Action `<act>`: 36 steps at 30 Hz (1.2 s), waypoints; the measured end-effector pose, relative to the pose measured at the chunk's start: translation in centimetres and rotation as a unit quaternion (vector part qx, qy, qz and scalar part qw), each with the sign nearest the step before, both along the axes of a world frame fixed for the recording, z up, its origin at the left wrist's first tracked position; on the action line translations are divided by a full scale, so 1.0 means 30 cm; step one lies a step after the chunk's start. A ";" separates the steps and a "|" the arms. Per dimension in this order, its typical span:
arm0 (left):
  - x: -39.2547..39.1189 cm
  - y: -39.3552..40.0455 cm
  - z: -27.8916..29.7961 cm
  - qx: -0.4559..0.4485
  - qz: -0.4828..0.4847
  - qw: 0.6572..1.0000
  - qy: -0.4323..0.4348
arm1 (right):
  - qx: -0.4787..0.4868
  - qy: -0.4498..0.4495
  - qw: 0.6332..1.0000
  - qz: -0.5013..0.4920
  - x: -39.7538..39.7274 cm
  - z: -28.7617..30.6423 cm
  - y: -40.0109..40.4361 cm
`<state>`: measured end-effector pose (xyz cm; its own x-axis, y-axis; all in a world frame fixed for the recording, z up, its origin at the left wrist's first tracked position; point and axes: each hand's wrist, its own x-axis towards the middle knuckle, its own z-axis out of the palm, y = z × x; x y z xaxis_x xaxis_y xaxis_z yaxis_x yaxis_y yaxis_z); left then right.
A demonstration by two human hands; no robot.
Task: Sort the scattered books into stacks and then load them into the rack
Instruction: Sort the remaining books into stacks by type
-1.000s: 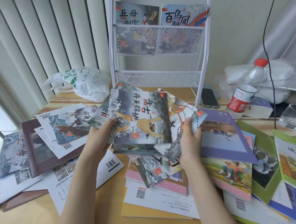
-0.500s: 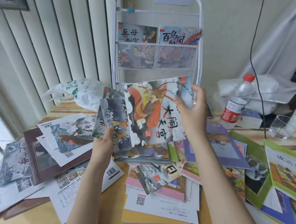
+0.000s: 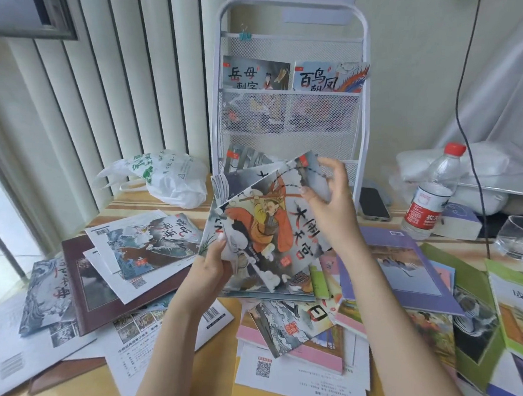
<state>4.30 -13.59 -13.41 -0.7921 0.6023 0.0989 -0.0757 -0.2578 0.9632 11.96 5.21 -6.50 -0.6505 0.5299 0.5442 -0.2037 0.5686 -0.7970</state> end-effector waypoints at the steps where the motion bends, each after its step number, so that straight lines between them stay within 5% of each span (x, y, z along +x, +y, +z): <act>1: -0.013 -0.008 -0.005 0.028 -0.022 0.999 0.015 | 0.012 0.007 1.000 0.009 0.008 0.021 0.006; 5: -0.048 -0.072 0.059 0.091 -0.058 0.994 0.018 | 0.117 -0.023 0.993 0.003 0.041 0.120 0.024; 8: -0.067 -0.046 0.120 0.007 -0.032 0.995 0.093 | 0.279 -0.092 0.954 -0.057 0.022 0.157 0.017; 11: -0.058 0.003 0.174 -0.062 0.047 0.979 0.190 | 0.341 -0.110 0.933 -0.049 0.011 0.155 -0.002; 15: -0.045 0.026 0.154 -0.044 0.079 0.973 0.212 | 0.326 -0.117 0.938 -0.032 0.018 0.124 0.000; 19: -0.055 0.055 0.073 -0.020 0.069 0.989 0.133 | 0.329 -0.124 0.934 -0.064 0.018 0.083 0.014; 27: -0.013 0.092 -0.001 -0.189 -0.043 0.959 0.204 | 0.261 -0.110 0.953 -0.110 -0.008 0.045 0.062; 36: -0.034 0.107 0.018 -0.090 0.076 0.979 0.165 | 0.239 -0.102 0.945 -0.199 0.012 0.037 0.078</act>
